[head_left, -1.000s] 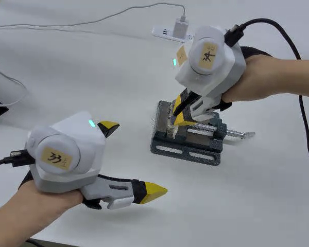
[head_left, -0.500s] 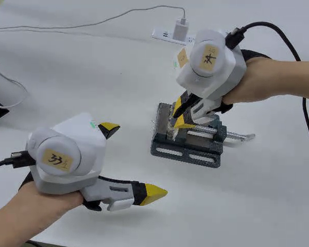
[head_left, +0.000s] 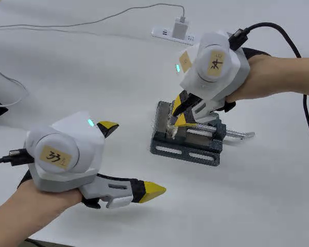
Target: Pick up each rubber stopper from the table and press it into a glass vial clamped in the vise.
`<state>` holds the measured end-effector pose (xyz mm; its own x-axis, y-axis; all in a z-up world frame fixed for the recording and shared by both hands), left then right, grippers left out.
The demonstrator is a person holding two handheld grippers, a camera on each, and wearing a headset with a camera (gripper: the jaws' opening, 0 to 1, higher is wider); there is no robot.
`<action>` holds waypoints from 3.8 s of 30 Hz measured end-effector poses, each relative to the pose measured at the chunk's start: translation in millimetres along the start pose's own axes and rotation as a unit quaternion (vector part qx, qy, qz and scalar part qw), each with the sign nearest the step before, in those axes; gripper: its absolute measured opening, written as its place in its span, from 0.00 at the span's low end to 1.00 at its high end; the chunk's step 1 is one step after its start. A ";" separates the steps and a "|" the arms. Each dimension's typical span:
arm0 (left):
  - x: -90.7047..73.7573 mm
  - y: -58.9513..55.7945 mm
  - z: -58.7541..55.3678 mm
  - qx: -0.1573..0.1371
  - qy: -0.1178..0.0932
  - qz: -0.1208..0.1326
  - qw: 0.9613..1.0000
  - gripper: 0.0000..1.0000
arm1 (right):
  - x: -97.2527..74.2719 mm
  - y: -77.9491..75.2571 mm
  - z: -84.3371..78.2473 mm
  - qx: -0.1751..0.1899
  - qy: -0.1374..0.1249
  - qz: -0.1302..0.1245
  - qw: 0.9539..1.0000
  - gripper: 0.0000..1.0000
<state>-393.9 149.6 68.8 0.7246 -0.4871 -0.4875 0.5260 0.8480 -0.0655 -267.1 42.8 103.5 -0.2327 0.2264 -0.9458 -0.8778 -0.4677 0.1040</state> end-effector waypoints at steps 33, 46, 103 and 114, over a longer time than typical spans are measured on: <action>1.6 1.5 -0.6 0.000 0.002 -0.002 1.000 0.94 | -13.2 4.6 6.0 0.001 -0.015 0.013 1.000 0.15; 1.8 4.3 2.2 0.000 -0.002 0.000 1.000 0.94 | -9.3 -1.3 -0.5 0.037 -0.019 0.019 0.999 0.00; 10.3 4.9 -3.6 -0.026 0.000 0.001 1.000 0.93 | -1.1 -6.8 6.5 0.049 0.028 0.053 0.997 0.00; 7.5 7.0 -4.4 -0.029 -0.003 0.008 1.000 0.93 | -0.7 -10.2 11.4 0.064 0.052 0.066 0.994 0.00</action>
<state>-386.7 152.8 60.8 0.7350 -0.4753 -0.4836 0.4887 0.8657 -0.1081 -262.8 57.1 106.6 -0.3110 0.0774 -0.9472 -0.8903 -0.3725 0.2619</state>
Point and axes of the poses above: the centre of the closed fingertips' face, and the gripper's own axes: x roughly forward along the fingers, y roughly to its left, z roughly out of its top, the point moved 8 cm from there along -x, roughly backward along the fingers, and after that the axes turned 11 degrees about z, right-handed, at the moved point
